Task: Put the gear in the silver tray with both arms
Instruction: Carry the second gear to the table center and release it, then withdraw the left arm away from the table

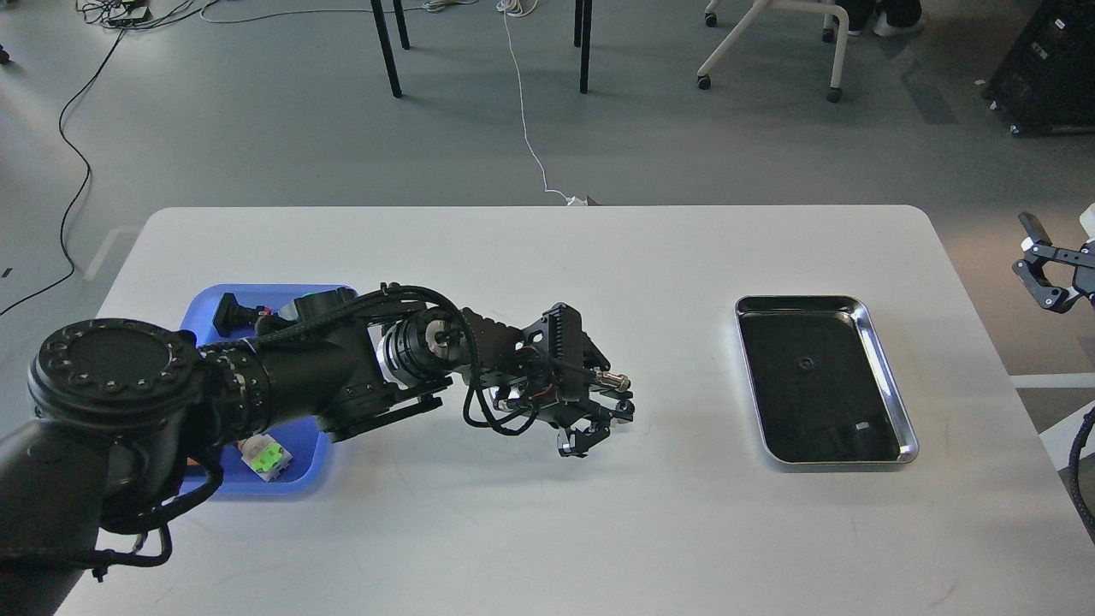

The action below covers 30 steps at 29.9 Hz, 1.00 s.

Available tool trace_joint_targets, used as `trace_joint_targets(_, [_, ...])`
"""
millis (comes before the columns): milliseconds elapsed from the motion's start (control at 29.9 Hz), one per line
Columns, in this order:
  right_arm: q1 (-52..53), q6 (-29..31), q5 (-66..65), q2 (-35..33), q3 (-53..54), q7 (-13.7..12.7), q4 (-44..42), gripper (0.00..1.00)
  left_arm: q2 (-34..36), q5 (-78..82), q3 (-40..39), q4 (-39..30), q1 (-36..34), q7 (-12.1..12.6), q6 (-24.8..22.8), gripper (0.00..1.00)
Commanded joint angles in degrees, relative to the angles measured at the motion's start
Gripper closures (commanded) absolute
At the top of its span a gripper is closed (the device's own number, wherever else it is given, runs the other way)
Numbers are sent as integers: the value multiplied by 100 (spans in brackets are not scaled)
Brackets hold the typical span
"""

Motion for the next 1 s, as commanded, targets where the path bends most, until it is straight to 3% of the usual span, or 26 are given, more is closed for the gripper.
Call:
trace_joint_targets(0, [50,-2,1,4,-1,0,-3,1,1,0,0,25,23,0,73,76])
trace_joint_targets(167, [68,-10,1,4,-1,0,-3,1,1,0,0,25,23,0,134,66])
trace_joint_targets(334, [68,-10,1,4,-1,0,6,1,1,-19,0,34,31,0,152,64])
trace_joint_targets(602, [191,-10,1,-13,-18,0,6,1,1,-651,-140,34,-21,0,441,43])
trace_joint_targets(702, [410,-37,-17,-31,-53,0,-20,1,1,-2150,-701,25,-48,0,662,15])
trace_joint_targets(969, [1104,-72,-551,-75,-115,0,-29,1,325,-5781,-879,174,-469,0,417,5])
